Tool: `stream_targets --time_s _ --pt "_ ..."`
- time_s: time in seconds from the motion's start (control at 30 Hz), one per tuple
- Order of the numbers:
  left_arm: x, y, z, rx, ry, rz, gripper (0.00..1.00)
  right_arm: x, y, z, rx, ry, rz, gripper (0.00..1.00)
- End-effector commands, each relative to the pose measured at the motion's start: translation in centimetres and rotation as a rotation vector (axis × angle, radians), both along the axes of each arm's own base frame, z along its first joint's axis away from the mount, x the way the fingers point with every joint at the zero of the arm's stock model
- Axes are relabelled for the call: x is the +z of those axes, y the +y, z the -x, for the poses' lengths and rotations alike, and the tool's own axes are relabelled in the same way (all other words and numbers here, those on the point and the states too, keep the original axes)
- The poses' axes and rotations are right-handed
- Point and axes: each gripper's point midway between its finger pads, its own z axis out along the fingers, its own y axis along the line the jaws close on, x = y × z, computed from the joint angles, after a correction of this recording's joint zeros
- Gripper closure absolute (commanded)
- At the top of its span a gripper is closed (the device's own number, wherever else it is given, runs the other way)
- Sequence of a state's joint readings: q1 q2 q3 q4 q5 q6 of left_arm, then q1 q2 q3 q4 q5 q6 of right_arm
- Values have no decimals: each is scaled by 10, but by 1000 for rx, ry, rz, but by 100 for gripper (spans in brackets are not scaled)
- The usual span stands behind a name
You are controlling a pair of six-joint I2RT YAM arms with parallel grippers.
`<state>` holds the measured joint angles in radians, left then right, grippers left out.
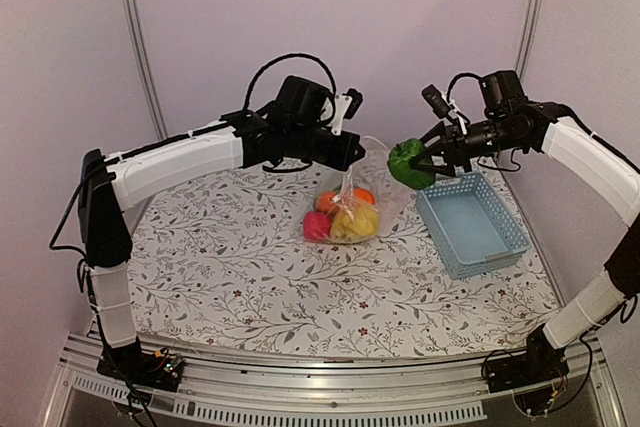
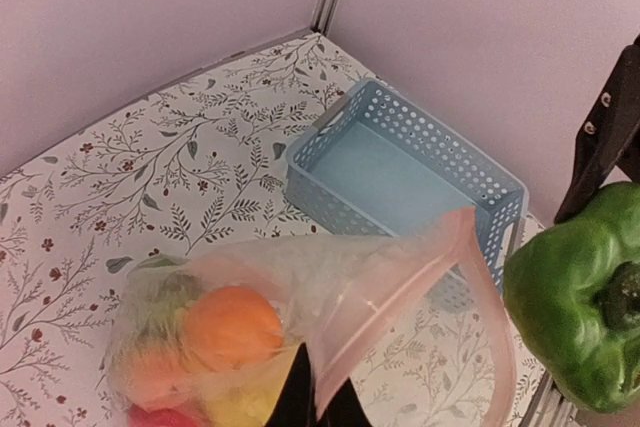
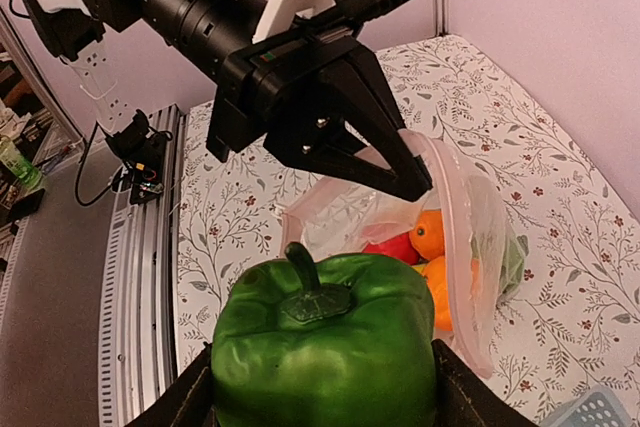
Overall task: Place the food in the zip-top bag and seal the zipper
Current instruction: Place the fake vegetable in the zipper food storage bag.
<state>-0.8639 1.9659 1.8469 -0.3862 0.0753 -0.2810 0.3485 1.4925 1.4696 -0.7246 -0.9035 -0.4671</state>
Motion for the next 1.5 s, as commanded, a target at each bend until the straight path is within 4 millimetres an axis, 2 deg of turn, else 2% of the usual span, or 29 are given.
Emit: stream_targets --time_s 0.0,0.3,0.47,0.6,0.7,0.8,0.9,1.17,1.3,1.47 --pt "31 -12 12 -54 -37 62 100 29 11 15 63 -49 -57 51" --pt "47 -14 30 -113 -10 123 100 32 23 15 95 -42 -91 49" --pt "53 -18 38 -166 4 163 100 17 29 1 46 -73 -52 37" --pt "62 -17 36 -167 9 193 100 4 28 -13 -7 -80 -16 28" --pt "64 -12 32 -155 7 197 100 4 26 -14 -11 -92 2 21" --pt "60 -7 27 -142 17 193 100 11 22 -8 -4 -135 15 13" --pt "53 -4 22 -127 27 186 100 15 16 6 32 -175 42 13" --pt "27 -2 11 -107 50 137 100 -23 9 51 168 -177 167 20" --pt "22 -4 8 -106 51 136 100 -29 14 64 187 -240 243 20" --pt "21 -6 6 -108 51 138 100 -24 25 67 185 -333 324 20"
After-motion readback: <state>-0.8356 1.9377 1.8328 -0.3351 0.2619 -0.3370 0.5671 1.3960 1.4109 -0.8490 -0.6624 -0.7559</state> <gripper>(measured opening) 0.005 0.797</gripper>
